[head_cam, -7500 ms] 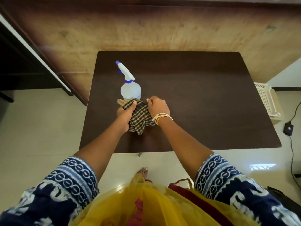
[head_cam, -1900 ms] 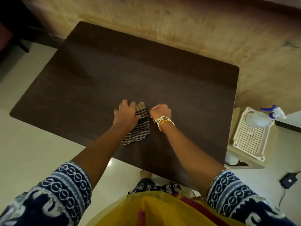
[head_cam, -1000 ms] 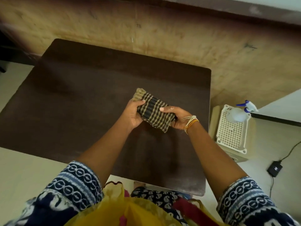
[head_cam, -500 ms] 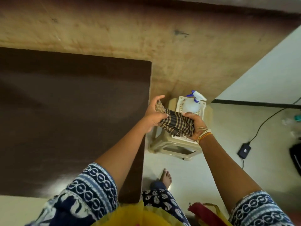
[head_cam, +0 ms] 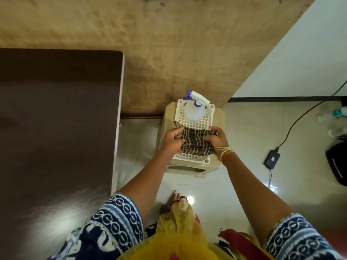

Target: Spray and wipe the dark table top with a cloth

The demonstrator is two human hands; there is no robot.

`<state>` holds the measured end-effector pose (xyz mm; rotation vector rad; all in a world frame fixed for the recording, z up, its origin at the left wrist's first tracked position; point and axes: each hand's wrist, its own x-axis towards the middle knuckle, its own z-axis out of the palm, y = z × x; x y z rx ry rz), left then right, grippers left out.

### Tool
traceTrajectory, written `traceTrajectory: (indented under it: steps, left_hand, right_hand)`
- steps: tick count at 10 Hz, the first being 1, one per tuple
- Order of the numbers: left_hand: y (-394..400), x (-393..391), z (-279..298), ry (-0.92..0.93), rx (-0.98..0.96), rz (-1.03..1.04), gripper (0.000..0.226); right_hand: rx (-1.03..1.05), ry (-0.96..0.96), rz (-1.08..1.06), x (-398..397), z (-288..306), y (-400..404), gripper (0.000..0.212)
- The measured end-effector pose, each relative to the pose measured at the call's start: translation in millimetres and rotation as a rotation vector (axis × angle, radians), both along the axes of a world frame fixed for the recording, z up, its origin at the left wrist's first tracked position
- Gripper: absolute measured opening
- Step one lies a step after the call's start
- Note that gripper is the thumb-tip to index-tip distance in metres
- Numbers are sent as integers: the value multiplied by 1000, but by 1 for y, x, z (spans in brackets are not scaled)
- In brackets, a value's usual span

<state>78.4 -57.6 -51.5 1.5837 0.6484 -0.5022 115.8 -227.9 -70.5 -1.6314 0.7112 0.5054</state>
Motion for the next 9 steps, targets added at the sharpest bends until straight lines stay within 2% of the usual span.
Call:
traceTrajectory:
  steps: [1,2,4,5,6,7,9]
  left_hand:
    - [-6,4,-27,-75,188,-181,67]
    - [-6,8,-41,-68,317,-274,71]
    - [1,16,-64,-69,529,-506,68]
    - [6,14,-69,-32,627,-624,55]
    - [10,13,-64,19,736,-663,58]
    - [19,9,-49,-31,892,-721,72]
    - [47,13,8,-223,944,-751,64]
  right_hand:
    - [-280,-59,296,1,-24,-5,58]
    - [-421,-80,415,0,-38,-4,58]
    - [-645,-124,510,3,-61,-1,46]
    - [-957,-103,744,2,-66,-3,43]
    - [-1126,-138,813,-1,-64,3,46]
    - [-1139,-133,839,-12,-50,21,46]
    - [-1054,-110,822,-12,-4,61,52]
